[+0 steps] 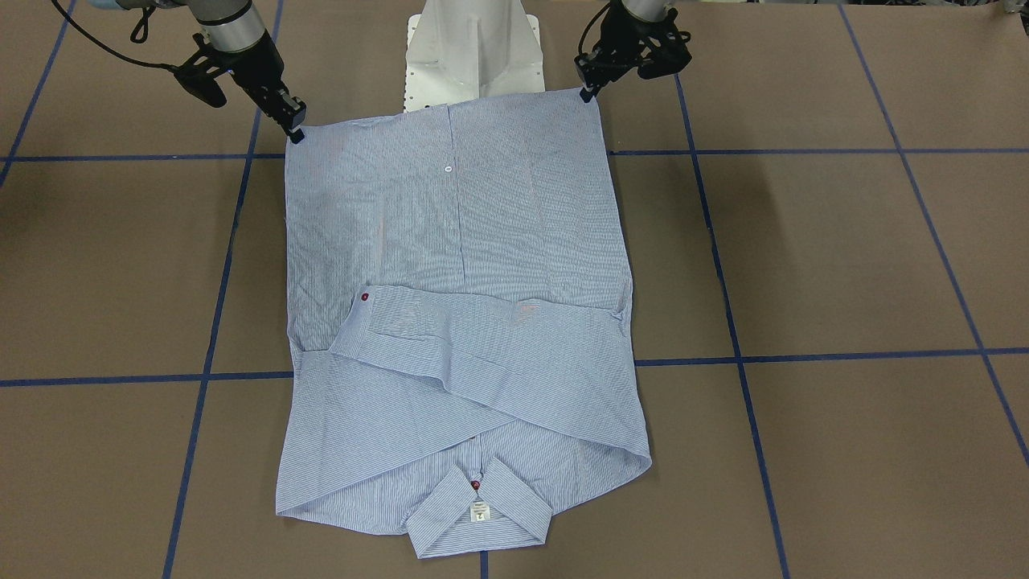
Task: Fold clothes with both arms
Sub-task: 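Lift the hem with both grippers and fold it up toward the collar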
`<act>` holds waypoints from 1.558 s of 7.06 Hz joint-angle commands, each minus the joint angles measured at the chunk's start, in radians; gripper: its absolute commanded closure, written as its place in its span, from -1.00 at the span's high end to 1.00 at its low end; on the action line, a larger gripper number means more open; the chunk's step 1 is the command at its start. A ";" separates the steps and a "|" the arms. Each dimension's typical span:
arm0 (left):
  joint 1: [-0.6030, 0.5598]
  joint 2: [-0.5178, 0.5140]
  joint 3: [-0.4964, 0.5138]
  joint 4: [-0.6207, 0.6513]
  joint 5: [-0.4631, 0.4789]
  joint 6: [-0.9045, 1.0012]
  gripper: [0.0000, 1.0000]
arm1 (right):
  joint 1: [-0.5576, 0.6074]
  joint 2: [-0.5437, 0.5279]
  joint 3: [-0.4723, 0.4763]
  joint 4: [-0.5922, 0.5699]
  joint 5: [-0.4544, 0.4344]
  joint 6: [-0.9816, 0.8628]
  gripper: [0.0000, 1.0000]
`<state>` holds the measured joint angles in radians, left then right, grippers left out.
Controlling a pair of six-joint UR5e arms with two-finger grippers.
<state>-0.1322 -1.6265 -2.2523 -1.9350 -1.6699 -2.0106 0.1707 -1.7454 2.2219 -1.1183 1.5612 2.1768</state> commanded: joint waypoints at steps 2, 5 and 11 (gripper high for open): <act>-0.093 -0.015 -0.062 0.031 -0.057 0.051 -1.00 | 0.224 0.117 -0.036 -0.011 0.231 -0.035 -1.00; -0.387 -0.127 0.124 0.025 -0.144 0.311 -1.00 | 0.476 0.382 -0.248 -0.090 0.378 -0.179 -1.00; -0.674 -0.424 0.497 0.004 -0.208 0.394 -1.00 | 0.745 0.715 -0.618 -0.345 0.459 -0.594 -1.00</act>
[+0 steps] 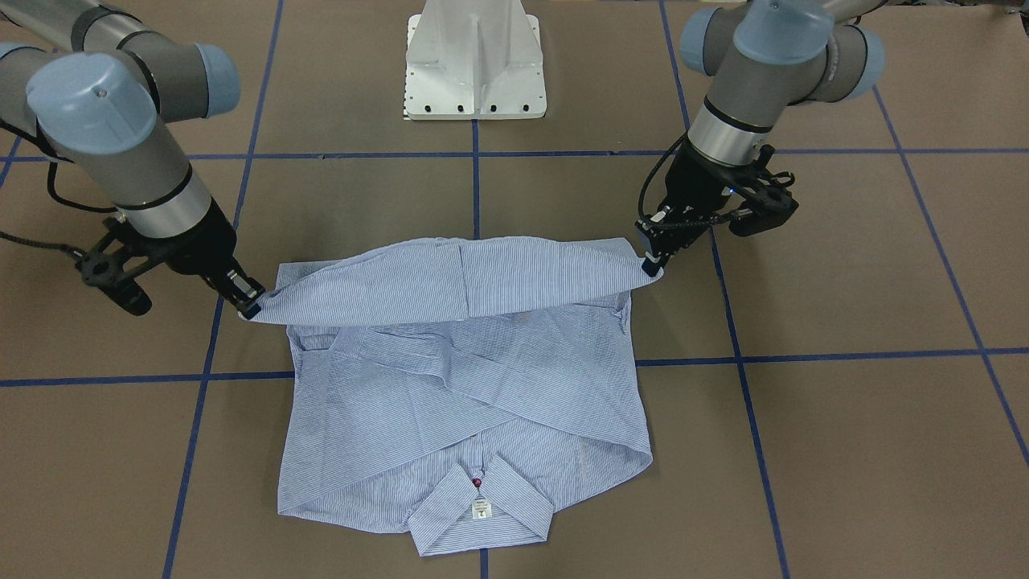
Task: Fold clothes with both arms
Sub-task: 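Lift the hem with both grippers and fold it up toward the collar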
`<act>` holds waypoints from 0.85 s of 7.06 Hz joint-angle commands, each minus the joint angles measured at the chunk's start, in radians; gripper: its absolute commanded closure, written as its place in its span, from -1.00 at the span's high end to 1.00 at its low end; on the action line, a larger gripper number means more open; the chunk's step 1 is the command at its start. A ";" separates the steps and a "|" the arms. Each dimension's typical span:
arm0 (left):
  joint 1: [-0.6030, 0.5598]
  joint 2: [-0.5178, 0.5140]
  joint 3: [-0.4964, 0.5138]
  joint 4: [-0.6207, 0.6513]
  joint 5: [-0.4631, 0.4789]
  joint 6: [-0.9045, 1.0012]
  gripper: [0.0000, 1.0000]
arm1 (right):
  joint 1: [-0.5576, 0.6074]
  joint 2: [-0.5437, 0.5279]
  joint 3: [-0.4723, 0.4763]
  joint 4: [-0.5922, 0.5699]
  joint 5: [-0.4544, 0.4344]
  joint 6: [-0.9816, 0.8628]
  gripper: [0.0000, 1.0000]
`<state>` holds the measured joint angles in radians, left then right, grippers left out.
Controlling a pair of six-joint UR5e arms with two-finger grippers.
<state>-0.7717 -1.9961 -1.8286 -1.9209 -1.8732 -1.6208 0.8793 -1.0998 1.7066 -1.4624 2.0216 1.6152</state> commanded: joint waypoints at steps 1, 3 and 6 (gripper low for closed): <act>-0.055 -0.090 0.160 -0.062 -0.004 0.004 -1.00 | 0.052 0.122 -0.167 -0.001 -0.007 -0.034 -1.00; -0.080 -0.157 0.378 -0.224 -0.003 0.002 -1.00 | 0.052 0.236 -0.339 0.055 -0.043 -0.034 -1.00; -0.086 -0.252 0.572 -0.328 0.003 0.001 -1.00 | 0.047 0.256 -0.482 0.191 -0.073 -0.035 -1.00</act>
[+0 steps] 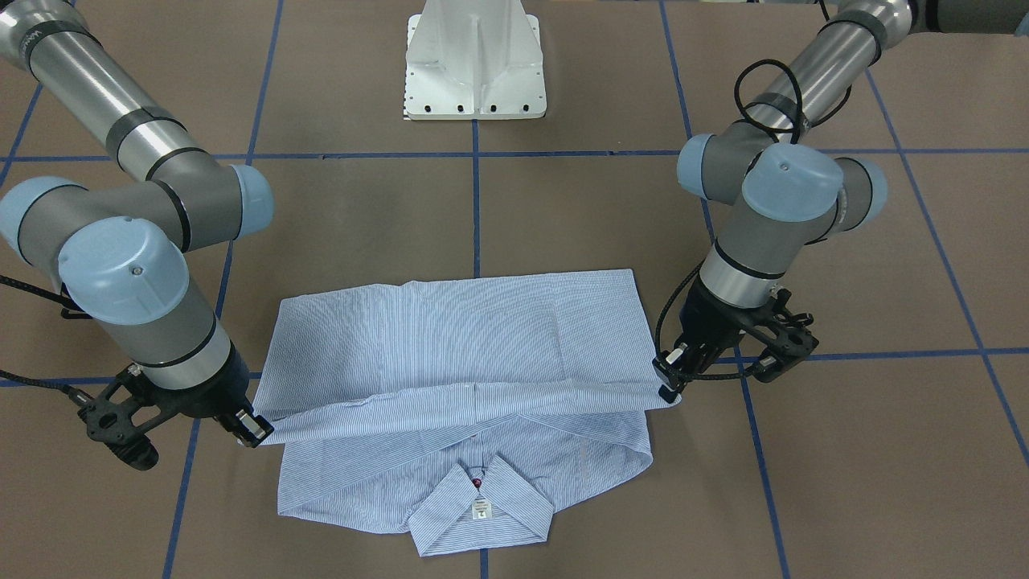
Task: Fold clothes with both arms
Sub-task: 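Lift the hem with both grippers and fold it up toward the collar, then release the hem with both grippers and raise them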
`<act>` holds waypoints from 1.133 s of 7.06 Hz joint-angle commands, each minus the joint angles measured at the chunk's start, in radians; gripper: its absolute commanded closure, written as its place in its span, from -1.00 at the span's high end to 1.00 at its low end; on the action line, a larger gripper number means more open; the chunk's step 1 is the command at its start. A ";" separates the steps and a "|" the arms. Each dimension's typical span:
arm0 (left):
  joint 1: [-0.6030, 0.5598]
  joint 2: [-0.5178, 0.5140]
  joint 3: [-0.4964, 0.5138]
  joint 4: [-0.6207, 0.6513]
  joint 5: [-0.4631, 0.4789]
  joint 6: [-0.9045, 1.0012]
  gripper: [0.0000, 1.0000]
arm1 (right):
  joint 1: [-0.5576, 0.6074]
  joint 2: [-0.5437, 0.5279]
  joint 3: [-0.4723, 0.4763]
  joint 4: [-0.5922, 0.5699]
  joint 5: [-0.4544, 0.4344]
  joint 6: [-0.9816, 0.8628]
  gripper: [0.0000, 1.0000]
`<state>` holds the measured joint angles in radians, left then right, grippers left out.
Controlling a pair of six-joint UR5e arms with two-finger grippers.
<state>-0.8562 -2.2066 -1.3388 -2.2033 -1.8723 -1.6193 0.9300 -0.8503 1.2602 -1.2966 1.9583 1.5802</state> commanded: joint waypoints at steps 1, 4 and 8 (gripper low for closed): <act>0.000 -0.047 0.127 -0.083 0.004 -0.001 -1.00 | -0.008 0.022 -0.059 0.026 -0.010 -0.002 -1.00; 0.000 -0.097 0.237 -0.118 0.058 -0.001 -0.67 | -0.014 0.083 -0.174 0.075 -0.016 -0.002 -1.00; -0.024 -0.094 0.229 -0.165 0.052 0.002 -0.29 | -0.016 0.106 -0.190 0.112 -0.026 0.013 0.47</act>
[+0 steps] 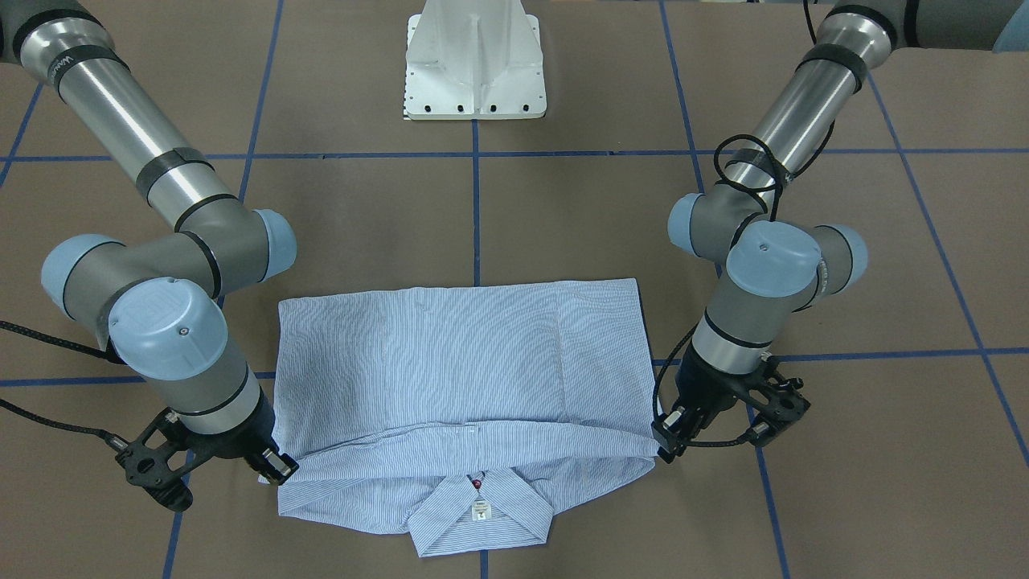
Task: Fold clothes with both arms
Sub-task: 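Release the hem with both grippers and raise them, then move the right gripper to the folded edge corner nearest it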
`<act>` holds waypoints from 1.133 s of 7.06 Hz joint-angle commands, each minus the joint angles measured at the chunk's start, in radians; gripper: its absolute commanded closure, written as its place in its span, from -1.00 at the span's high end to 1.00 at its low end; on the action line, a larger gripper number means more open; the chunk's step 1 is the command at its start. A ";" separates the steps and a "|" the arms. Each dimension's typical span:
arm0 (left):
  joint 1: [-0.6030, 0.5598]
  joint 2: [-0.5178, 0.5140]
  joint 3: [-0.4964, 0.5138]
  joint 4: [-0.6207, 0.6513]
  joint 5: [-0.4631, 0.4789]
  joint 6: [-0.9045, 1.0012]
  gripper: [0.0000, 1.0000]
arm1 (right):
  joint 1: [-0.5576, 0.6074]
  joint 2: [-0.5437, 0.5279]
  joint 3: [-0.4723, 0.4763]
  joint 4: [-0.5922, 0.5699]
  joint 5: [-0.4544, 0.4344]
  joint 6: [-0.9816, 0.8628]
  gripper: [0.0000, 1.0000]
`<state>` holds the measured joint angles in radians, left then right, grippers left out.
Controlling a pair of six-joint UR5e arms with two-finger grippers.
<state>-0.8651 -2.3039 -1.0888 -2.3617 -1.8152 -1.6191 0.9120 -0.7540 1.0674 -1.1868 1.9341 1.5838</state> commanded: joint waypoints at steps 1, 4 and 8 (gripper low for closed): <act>-0.038 0.020 -0.072 0.004 -0.033 0.002 -0.29 | 0.004 -0.007 0.056 0.004 0.000 0.021 0.48; -0.078 0.109 -0.184 0.004 -0.156 0.005 -0.29 | -0.072 -0.284 0.410 0.009 -0.012 0.155 0.56; -0.080 0.112 -0.186 0.002 -0.154 0.005 -0.29 | -0.202 -0.482 0.670 0.003 -0.093 0.277 0.63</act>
<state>-0.9447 -2.1936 -1.2733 -2.3595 -1.9696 -1.6138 0.7354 -1.1804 1.6597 -1.1806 1.8466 1.8347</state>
